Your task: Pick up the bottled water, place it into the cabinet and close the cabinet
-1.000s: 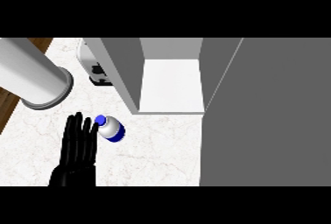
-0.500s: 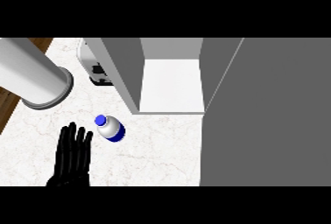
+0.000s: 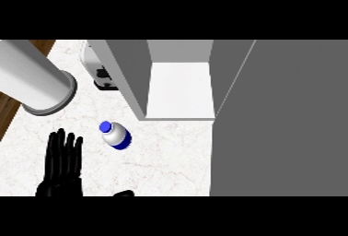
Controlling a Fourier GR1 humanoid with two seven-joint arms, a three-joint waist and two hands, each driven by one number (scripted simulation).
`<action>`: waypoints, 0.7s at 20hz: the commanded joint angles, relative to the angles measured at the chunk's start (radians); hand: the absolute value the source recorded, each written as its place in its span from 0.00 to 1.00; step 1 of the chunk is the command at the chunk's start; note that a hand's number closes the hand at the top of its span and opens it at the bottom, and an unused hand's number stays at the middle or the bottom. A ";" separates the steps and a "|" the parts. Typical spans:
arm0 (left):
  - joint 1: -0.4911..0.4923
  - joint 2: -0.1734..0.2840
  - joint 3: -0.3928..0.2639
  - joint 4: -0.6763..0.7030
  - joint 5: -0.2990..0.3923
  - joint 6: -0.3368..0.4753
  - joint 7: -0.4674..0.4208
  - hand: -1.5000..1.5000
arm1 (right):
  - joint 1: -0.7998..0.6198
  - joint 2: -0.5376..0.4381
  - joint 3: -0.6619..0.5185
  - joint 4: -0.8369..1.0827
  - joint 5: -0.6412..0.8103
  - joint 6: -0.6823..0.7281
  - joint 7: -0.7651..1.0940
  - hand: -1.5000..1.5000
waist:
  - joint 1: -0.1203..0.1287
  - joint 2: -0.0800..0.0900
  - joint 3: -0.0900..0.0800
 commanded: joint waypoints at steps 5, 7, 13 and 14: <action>-0.071 0.043 0.142 0.114 0.063 -0.079 -0.023 0.00 | -0.032 -0.023 -0.014 -0.023 -0.033 -0.003 0.035 0.00 | 0.001 0.001 0.000; -0.066 0.064 0.214 0.229 0.120 -0.159 -0.115 0.00 | -0.019 0.001 0.021 0.057 0.024 0.009 -0.028 0.00 | 0.001 0.001 0.000; -0.125 0.072 0.271 0.386 0.165 -0.249 -0.139 0.00 | 0.016 0.005 0.042 0.001 0.054 0.006 -0.033 0.00 | -0.002 0.001 0.000; -0.122 0.053 0.261 0.377 0.135 -0.223 -0.144 0.00 | 0.005 -0.018 -0.006 0.001 -0.024 0.021 -0.008 0.00 | -0.001 0.001 0.000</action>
